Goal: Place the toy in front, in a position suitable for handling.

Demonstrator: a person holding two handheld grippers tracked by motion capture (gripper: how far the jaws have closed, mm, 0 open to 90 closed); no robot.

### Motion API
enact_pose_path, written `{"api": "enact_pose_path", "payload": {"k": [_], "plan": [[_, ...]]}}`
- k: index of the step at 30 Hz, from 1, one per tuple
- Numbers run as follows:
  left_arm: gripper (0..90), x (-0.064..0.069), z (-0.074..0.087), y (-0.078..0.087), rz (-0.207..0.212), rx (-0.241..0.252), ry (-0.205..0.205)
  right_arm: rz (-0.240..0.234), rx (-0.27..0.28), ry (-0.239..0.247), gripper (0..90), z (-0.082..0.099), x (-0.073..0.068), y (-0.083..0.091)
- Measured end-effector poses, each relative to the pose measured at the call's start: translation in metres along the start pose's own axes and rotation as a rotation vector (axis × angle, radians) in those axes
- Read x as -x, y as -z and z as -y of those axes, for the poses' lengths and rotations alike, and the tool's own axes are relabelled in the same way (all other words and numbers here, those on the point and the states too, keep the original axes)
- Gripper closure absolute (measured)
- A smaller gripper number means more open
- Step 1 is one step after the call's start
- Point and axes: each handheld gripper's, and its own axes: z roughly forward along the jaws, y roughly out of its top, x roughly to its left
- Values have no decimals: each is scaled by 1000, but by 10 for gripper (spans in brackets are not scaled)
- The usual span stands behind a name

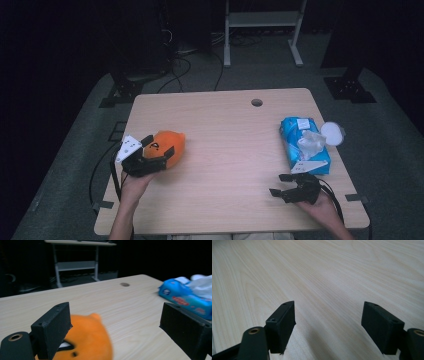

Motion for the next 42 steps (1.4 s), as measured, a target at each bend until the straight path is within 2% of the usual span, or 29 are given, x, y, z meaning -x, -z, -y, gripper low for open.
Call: {"api": "enact_pose_path", "payload": {"k": [1,5,7,8,12,14,18,19,20,21,22,24,27,29,31,32,33,36,38,40,42], "plan": [[94,0,0,0,0,0,0,0,0,0,260,0,0,0],[95,-16,9,-3,-54,-18,42,-6,1,-1,260,0,0,0],[95,-19,11,-3,-62,-22,48,-6,-1,2,260,0,-1,0],[95,-24,14,-5,-82,-31,60,-6,-3,7,260,0,-1,0],[95,-31,20,-9,-108,-49,89,-9,-2,12,260,0,-2,-1],[95,-34,23,-13,-104,-56,106,-9,-6,11,260,0,-2,-2],[95,-34,33,-26,-91,-113,107,-9,-10,21,262,0,-3,-2],[95,-34,33,-26,-91,-113,107,-9,-10,21,262,0,-3,-2],[95,-31,38,-30,-109,-144,75,-9,-5,17,263,-1,-3,-1],[95,-31,38,-30,-109,-144,75,-9,-5,17,263,-1,-3,-1],[96,-28,43,-34,-122,-163,48,-8,-5,17,263,0,-3,-1],[104,-27,44,-35,-120,-166,40,-8,-8,17,263,-1,-3,-1],[146,-24,43,-35,-129,-199,42,-7,-6,24,268,-1,-4,-1],[239,-19,43,-35,-138,-218,3,-8,-4,23,270,-1,-4,-1],[367,-17,42,-35,-147,-230,-3,-8,-7,26,271,-1,-5,-1],[394,-17,41,-34,-172,-226,25,-8,-7,28,271,-1,-5,-1],[419,-17,41,-34,-172,-226,25,-8,-7,28,271,-1,-5,-1],[455,-18,41,-32,-189,-196,90,-12,2,29,272,-2,-5,1],[504,-17,41,-32,-203,-175,96,-15,5,27,273,-2,-4,0],[529,-17,39,-31,-208,-150,116,-14,4,33,272,-2,-4,0],[541,-18,38,-28,-213,-130,116,-16,8,36,273,-3,-4,1]]}}
